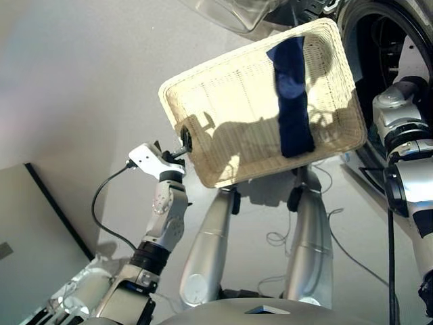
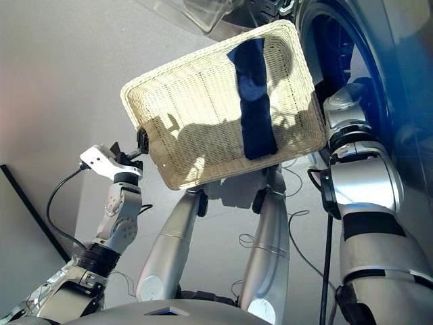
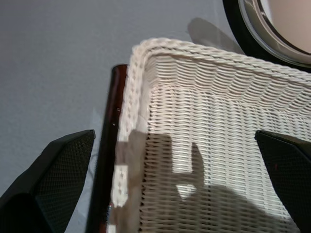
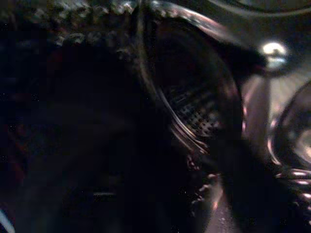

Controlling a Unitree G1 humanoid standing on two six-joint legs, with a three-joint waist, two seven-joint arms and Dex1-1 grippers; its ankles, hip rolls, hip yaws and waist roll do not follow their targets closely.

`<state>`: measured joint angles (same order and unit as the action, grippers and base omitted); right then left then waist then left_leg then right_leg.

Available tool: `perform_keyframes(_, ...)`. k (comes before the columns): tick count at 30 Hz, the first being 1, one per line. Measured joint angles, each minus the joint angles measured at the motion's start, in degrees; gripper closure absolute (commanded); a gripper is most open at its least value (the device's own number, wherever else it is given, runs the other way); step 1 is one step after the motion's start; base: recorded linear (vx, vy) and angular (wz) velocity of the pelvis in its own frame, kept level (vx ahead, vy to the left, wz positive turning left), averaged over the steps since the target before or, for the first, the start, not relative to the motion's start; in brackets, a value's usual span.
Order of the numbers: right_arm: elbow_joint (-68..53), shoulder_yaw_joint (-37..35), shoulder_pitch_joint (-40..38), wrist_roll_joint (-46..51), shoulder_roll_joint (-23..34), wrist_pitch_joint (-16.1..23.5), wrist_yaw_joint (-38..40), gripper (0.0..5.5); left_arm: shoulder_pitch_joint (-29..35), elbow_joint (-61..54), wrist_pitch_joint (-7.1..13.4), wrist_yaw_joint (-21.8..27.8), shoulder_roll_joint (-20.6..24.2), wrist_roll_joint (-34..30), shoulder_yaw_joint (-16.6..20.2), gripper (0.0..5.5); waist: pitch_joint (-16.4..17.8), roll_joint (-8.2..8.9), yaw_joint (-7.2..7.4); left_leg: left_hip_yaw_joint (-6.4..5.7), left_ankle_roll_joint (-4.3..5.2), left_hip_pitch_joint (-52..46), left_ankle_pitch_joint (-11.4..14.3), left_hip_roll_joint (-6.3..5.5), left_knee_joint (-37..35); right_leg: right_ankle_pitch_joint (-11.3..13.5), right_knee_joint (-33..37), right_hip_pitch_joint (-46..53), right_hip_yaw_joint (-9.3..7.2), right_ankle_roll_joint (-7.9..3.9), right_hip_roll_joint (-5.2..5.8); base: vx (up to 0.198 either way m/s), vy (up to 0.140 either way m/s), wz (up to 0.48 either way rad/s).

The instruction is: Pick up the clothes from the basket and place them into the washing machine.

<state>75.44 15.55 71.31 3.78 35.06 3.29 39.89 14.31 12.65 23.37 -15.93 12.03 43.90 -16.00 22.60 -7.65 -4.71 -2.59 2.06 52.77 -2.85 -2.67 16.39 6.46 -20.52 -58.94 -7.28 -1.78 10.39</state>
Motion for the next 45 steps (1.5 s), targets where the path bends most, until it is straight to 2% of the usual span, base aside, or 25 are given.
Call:
perform_keyframes(3, -1.04, 0.77, -1.23, 1.96, -0.7, 1.57, -3.44, 0.0, 0.0, 0.05, -0.01, 0.11, -0.01, 0.82, 0.0, 0.0, 0.05, 0.08, 0.18, 0.08, 0.12, -1.18, -0.06, 0.3, -0.37, 0.83, 1.5, 1.72, -0.11, 0.3, -0.36, 0.0, 0.0, 0.0)
perform_keyframes(7, -3.39, 1.41, -6.25, 3.93, -3.24, 3.55, -7.44, 0.0, -0.2, 1.76, -0.04, 0.93, 0.19, 0.97, 0.24, 0.0, -0.03, 0.25, 0.55, -0.11, 0.12, -4.85, 0.09, 0.6, -1.51, 0.84, 3.21, 5.77, -0.53, -0.07, -0.66, 0.0, 0.0, 0.0)
perform_keyframes(12, -7.88, 2.06, -15.9, 6.07, -9.88, 5.68, -12.84, 0.0, -2.38, 7.18, -0.69, 3.04, 0.39, 0.96, 1.65, 0.0, -1.7, 2.97, 1.71, -0.29, 0.4, -8.93, -0.17, 1.36, -4.47, 0.8, 5.77, 9.59, -1.11, -0.2, -1.46, 0.0, 0.0, 0.0)
perform_keyframes(13, -8.1, 2.28, -17.86, 6.35, -11.06, 5.91, -13.88, 0.0, -2.91, 8.08, -1.2, 3.36, 0.28, 0.88, 1.7, 0.0, -2.6, 3.45, 1.6, -0.39, 0.45, -9.06, -0.19, 1.45, -4.88, 0.78, 5.89, 9.65, -1.23, -0.2, -1.54, 0.048, -0.069, 0.028)
perform_keyframes(18, -9.44, 4.9, -23.5, 6.8, -14.62, 6.07, -20.05, 0.0, -3.26, 13.81, -2.34, 5.08, 0.07, -0.11, 2.78, 0.0, -2.91, 3.49, 1.16, -2.03, 0.66, -12.95, -0.6, 1.73, -6.71, 0.85, 7.74, 14.4, -3.09, 0.08, -1.69, 0.014, -0.024, 0.033)
perform_keyframes(19, -9.47, 4.94, -23.74, 7.3, -15.57, 6.25, -20.74, 0.0, -3.45, 13.82, -2.35, 5.16, 0.16, -0.17, 3.02, 0.0, -3.05, 3.5, 0.92, -2.26, 0.66, -13.27, -0.62, 1.73, -6.92, 0.44, 7.75, 14.8, -3.32, -0.35, -1.65, 0.0, 0.0, 0.0)
perform_keyframes(22, -9.51, 4.99, -25.09, 9.16, -16.54, 7.26, -23.68, 0.0, -3.48, 15.22, -2.45, 6.33, 0.14, -1.12, 2.93, 0.0, -3.99, 3.45, -0.35, -3.06, 0.8, -13.5, -0.92, 1.72, -7.43, 0.19, 7.75, 15.17, -4.08, -0.23, -1.57, 0.0, 0.0, 0.0)
perform_keyframes(28, -8.63, 5.41, -24.03, 11.81, -18.78, 7.25, -26.96, 0.0, -3.59, 17.7, -3.0, 6.74, 0.24, -1.22, 2.79, 0.0, -4.29, 3.17, -2.25, -3.95, 0.95, -12.31, -1.12, 1.6, -7.14, -0.08, 7.31, 14.41, -5.0, -0.1, -1.32, 0.0, 0.0, 0.0)
perform_keyframes(34, -5.78, 5.69, -18.11, 13.56, -18.92, 7.15, -27.4, 0.0, -2.29, 18.41, -3.46, 6.57, 0.3, -1.23, 2.17, 0.0, -4.16, 2.79, -3.78, -4.8, 1.15, -6.54, -1.76, 0.73, -5.63, -1.26, 3.05, 7.79, -5.32, 0.35, -0.1, -0.004, 0.004, 0.037)
perform_keyframes(36, -5.07, 5.65, -15.1, 13.58, -17.8, 7.16, -27.14, 0.0, -0.71, 18.39, -3.45, 6.35, 0.28, -1.24, 0.78, 0.0, -2.47, 1.5, -3.9, -5.56, 1.23, -4.77, -1.8, 0.18, -4.35, -1.85, 1.09, 6.18, -5.28, 0.41, 0.48, -0.006, 0.033, 0.248)
perform_keyframes(38, -4.24, 5.24, -12.06, 13.62, -17.68, 7.16, -26.26, 0.0, 0.46, 18.25, -3.41, 6.12, 0.25, -1.26, 0.08, 0.0, -0.99, 0.83, -3.99, -5.51, 1.23, -2.97, -1.84, -0.29, -3.71, -2.68, -0.97, 3.76, -5.03, 0.21, 1.13, 0.002, 0.021, 0.089)
perform_keyframes(43, -3.84, 4.83, -7.72, 14.08, -16.98, 7.07, -24.33, 0.0, 3.54, 17.83, -3.39, 4.33, 0.3, -1.29, -0.69, 0.0, 2.88, 0.41, -4.12, -5.46, 1.89, 1.64, -1.54, -0.53, -0.67, -3.69, -4.63, -1.14, -4.63, 0.99, 1.45, 0.0, 0.0, 0.0)
perform_keyframes(45, -3.81, 4.85, -6.17, 14.07, -16.84, 7.85, -24.32, 0.0, 4.17, 17.43, -2.99, 3.72, 0.37, -1.28, -0.77, 0.0, 3.96, 0.43, -3.75, -5.37, 2.12, 3.46, -1.16, -0.61, 1.05, -4.34, -6.43, -2.99, -4.17, 1.22, 1.58, 0.0, 0.0, 0.0)
